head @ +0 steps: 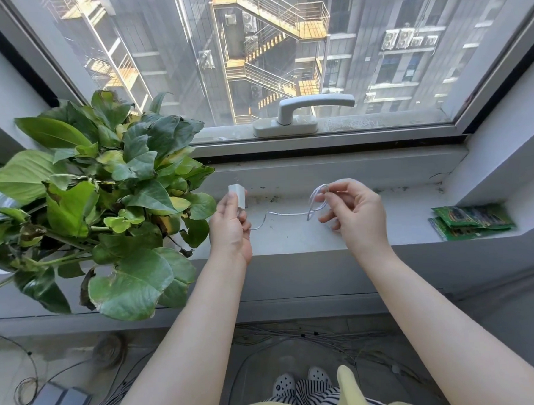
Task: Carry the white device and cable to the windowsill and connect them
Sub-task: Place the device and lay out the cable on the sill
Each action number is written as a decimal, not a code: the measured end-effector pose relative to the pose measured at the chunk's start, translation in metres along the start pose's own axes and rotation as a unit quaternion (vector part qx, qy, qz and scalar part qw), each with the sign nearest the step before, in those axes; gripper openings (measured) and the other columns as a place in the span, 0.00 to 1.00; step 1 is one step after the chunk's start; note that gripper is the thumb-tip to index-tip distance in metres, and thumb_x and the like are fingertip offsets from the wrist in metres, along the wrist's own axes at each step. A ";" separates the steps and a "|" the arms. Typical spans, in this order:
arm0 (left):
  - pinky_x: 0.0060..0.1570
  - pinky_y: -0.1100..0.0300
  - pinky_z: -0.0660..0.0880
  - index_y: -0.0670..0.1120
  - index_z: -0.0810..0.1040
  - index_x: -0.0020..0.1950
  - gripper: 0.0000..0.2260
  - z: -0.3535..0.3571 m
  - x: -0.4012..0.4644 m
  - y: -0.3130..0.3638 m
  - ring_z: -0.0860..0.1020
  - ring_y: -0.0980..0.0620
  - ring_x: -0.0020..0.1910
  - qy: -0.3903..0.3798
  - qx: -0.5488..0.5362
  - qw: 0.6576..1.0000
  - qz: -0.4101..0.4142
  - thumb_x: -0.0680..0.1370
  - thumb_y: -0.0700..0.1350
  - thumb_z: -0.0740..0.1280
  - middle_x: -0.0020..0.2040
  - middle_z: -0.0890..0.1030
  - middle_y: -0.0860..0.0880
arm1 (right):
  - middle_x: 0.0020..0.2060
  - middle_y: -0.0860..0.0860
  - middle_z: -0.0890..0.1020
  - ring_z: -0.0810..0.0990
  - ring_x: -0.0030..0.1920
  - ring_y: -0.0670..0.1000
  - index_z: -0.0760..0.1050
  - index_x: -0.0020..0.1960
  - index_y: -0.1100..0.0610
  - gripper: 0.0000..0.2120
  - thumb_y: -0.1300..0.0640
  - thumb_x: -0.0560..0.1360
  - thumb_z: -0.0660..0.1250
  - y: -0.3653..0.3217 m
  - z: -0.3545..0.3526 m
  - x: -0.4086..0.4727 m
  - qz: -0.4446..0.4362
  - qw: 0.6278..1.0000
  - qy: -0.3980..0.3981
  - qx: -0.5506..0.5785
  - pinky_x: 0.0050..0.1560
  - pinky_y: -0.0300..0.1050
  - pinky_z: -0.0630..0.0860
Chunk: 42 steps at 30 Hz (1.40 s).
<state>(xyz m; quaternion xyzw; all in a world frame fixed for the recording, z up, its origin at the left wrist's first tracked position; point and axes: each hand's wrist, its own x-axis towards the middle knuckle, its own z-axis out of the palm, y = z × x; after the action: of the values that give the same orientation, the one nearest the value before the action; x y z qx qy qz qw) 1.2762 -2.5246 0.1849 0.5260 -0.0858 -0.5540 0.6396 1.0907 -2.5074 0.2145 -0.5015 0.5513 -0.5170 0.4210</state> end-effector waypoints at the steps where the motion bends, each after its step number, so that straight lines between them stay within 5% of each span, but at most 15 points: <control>1: 0.19 0.72 0.57 0.49 0.75 0.54 0.05 -0.002 0.002 0.001 0.64 0.61 0.20 0.015 0.025 0.999 0.018 0.81 0.44 0.61 0.40 0.76 0.51 | 0.35 0.45 0.85 0.80 0.29 0.47 0.78 0.44 0.55 0.05 0.62 0.76 0.65 -0.002 -0.003 0.001 -0.012 1.000 0.020 0.003 0.26 0.36 0.71; 4: 0.26 0.70 0.66 0.43 0.76 0.62 0.12 -0.006 0.003 0.002 0.70 0.64 0.26 0.048 0.088 0.993 0.063 0.80 0.44 0.61 0.41 0.78 0.49 | 0.35 0.46 0.85 0.79 0.30 0.46 0.79 0.42 0.53 0.07 0.63 0.75 0.66 -0.011 -0.008 0.005 -0.042 0.995 0.074 0.043 0.26 0.37 0.70; 5: 0.40 0.64 0.76 0.41 0.75 0.65 0.15 -0.007 0.001 0.002 0.79 0.60 0.38 0.048 0.091 0.992 0.072 0.80 0.44 0.61 0.48 0.82 0.44 | 0.36 0.47 0.84 0.78 0.30 0.47 0.78 0.42 0.54 0.07 0.63 0.76 0.65 -0.014 -0.008 0.006 -0.047 0.992 0.089 0.072 0.27 0.37 0.70; 6: 0.59 0.52 0.75 0.40 0.75 0.66 0.16 -0.008 0.001 0.001 0.81 0.49 0.57 0.054 0.100 0.991 0.075 0.80 0.45 0.61 0.60 0.80 0.37 | 0.35 0.49 0.84 0.77 0.30 0.46 0.78 0.43 0.54 0.06 0.62 0.76 0.65 -0.018 -0.008 0.008 -0.051 0.988 0.103 0.102 0.27 0.37 0.71; 8: 0.71 0.40 0.58 0.42 0.75 0.65 0.16 -0.010 0.000 0.000 0.65 0.33 0.71 0.077 0.126 0.987 0.068 0.80 0.47 0.62 0.70 0.68 0.30 | 0.33 0.51 0.82 0.76 0.28 0.46 0.76 0.44 0.56 0.05 0.61 0.78 0.63 -0.025 -0.009 0.012 -0.054 0.977 0.129 0.161 0.28 0.37 0.72; 12: 0.65 0.41 0.68 0.39 0.75 0.63 0.20 -0.013 0.003 0.000 0.71 0.31 0.66 0.132 0.143 0.978 0.077 0.78 0.51 0.64 0.65 0.74 0.30 | 0.29 0.49 0.80 0.75 0.27 0.44 0.76 0.45 0.57 0.06 0.62 0.78 0.62 -0.033 -0.012 0.017 -0.050 0.960 0.148 0.231 0.29 0.36 0.72; 15: 0.45 0.60 0.72 0.42 0.77 0.63 0.16 -0.007 -0.002 0.006 0.76 0.50 0.43 0.119 0.116 0.981 0.097 0.79 0.49 0.63 0.47 0.78 0.46 | 0.29 0.51 0.81 0.76 0.26 0.44 0.77 0.44 0.59 0.06 0.63 0.78 0.63 -0.027 -0.007 0.016 -0.023 0.972 0.095 0.213 0.30 0.36 0.74; 20: 0.47 0.65 0.67 0.48 0.77 0.61 0.13 0.010 -0.008 0.003 0.73 0.59 0.47 0.016 0.058 0.995 0.075 0.77 0.43 0.67 0.53 0.78 0.54 | 0.31 0.56 0.81 0.78 0.26 0.44 0.77 0.48 0.67 0.05 0.66 0.77 0.63 -0.007 0.019 0.010 0.056 0.991 -0.012 0.124 0.29 0.36 0.76; 27: 0.41 0.68 0.74 0.47 0.78 0.52 0.09 0.023 -0.013 0.004 0.77 0.57 0.40 -0.077 -0.071 0.994 -0.027 0.75 0.37 0.68 0.47 0.82 0.50 | 0.32 0.56 0.79 0.77 0.25 0.43 0.76 0.46 0.63 0.05 0.65 0.77 0.63 0.006 0.034 0.012 0.119 0.981 -0.004 0.155 0.31 0.36 0.77; 31: 0.44 0.70 0.74 0.42 0.76 0.63 0.18 0.019 -0.004 -0.003 0.77 0.57 0.41 -0.024 -0.007 0.999 0.033 0.73 0.34 0.70 0.47 0.80 0.51 | 0.32 0.56 0.79 0.77 0.25 0.43 0.76 0.44 0.61 0.06 0.64 0.78 0.62 0.015 0.037 0.015 0.137 0.980 -0.001 0.145 0.31 0.35 0.77; 36: 0.41 0.74 0.75 0.42 0.76 0.60 0.18 0.017 0.004 -0.023 0.79 0.60 0.44 0.038 0.109 0.987 0.113 0.71 0.36 0.73 0.48 0.80 0.51 | 0.32 0.56 0.79 0.77 0.26 0.43 0.75 0.46 0.63 0.05 0.64 0.78 0.62 0.035 0.050 0.013 0.155 0.981 -0.003 0.113 0.31 0.35 0.77; 42: 0.47 0.66 0.74 0.47 0.77 0.58 0.17 0.015 0.014 -0.054 0.79 0.53 0.50 0.106 0.254 0.945 0.174 0.71 0.46 0.73 0.56 0.80 0.49 | 0.32 0.53 0.79 0.77 0.26 0.42 0.74 0.50 0.63 0.06 0.65 0.78 0.60 0.063 0.064 0.012 0.193 0.980 0.012 0.047 0.36 0.38 0.78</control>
<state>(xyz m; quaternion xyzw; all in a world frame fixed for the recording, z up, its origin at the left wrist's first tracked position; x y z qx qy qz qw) 1.2381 -2.5353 0.1432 0.7033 -0.2461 -0.3349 0.5767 1.1447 -2.5311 0.1452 -0.3589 0.6179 -0.4576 0.5291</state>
